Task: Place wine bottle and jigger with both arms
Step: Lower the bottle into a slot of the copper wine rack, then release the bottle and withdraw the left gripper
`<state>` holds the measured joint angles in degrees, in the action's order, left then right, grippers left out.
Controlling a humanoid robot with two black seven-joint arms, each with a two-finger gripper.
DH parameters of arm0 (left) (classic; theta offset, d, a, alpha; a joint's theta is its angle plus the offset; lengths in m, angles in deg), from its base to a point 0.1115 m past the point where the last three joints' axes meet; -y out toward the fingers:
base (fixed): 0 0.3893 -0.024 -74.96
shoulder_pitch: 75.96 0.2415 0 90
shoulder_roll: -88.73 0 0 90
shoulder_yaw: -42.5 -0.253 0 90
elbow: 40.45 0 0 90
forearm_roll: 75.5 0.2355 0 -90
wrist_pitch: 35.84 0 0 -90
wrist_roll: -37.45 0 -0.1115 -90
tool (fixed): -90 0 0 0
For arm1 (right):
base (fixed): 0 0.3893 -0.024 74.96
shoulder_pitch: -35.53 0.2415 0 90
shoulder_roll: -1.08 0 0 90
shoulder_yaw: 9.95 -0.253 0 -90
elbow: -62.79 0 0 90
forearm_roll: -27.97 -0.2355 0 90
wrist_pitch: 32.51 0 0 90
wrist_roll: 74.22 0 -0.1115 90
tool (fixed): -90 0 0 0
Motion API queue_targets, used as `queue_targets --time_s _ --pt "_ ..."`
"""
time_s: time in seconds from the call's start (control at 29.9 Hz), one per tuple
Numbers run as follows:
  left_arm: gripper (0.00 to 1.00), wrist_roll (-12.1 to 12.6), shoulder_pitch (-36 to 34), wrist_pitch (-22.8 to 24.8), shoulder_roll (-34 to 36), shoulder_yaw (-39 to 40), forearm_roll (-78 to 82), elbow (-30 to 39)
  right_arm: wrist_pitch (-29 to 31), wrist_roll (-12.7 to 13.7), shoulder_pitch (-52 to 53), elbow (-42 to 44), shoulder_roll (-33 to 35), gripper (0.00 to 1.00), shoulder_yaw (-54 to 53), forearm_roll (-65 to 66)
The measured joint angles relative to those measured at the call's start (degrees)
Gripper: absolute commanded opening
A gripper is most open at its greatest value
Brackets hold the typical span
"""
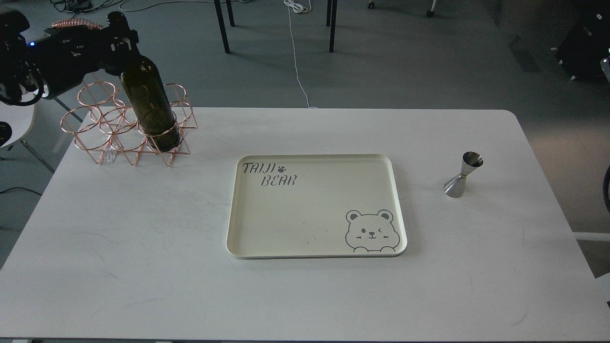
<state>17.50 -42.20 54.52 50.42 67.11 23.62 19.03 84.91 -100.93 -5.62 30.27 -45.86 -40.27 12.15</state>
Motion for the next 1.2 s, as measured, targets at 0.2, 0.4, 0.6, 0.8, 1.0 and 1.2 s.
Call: queue_targets --time_s 0.2,0.4,0.6,0.8,1.0,1.2 --pt "0.39 -0.01 0.59 0.0 -0.12 -0.02 0.0 -0.07 0.0 0.0 0.0 0.0 0.0 0.99 0.0 0.0" --pt "0.66 -0.01 0.69 0.0 -0.12 0.01 -0.03 -0.07 0.0 0.0 0.0 -0.01 0.0 0.99 0.0 0.0" --pt "0.92 0.45 0.68 -0.64 -0.64 0.32 -3.81 -0.06 0.0 0.0 0.0 -0.03 0.07 0.99 0.0 0.0" --pt "0.97 0.29 0.34 -1.1 0.31 0.59 -19.79 -0.15 0.0 0.0 0.0 0.01 0.48 0.99 -0.03 0.0" --pt "0.98 0.1 -0.13 -1.4 1.8 0.94 -36.76 -1.18 0.3 -0.04 -0.18 -0.2 0.68 0.99 -0.01 0.02" --pt "0.98 0.27 0.3 -0.91 2.59 0.77 -55.26 -3.23 -0.1 -0.34 -0.47 0.1 0.56 0.99 0.04 0.09"
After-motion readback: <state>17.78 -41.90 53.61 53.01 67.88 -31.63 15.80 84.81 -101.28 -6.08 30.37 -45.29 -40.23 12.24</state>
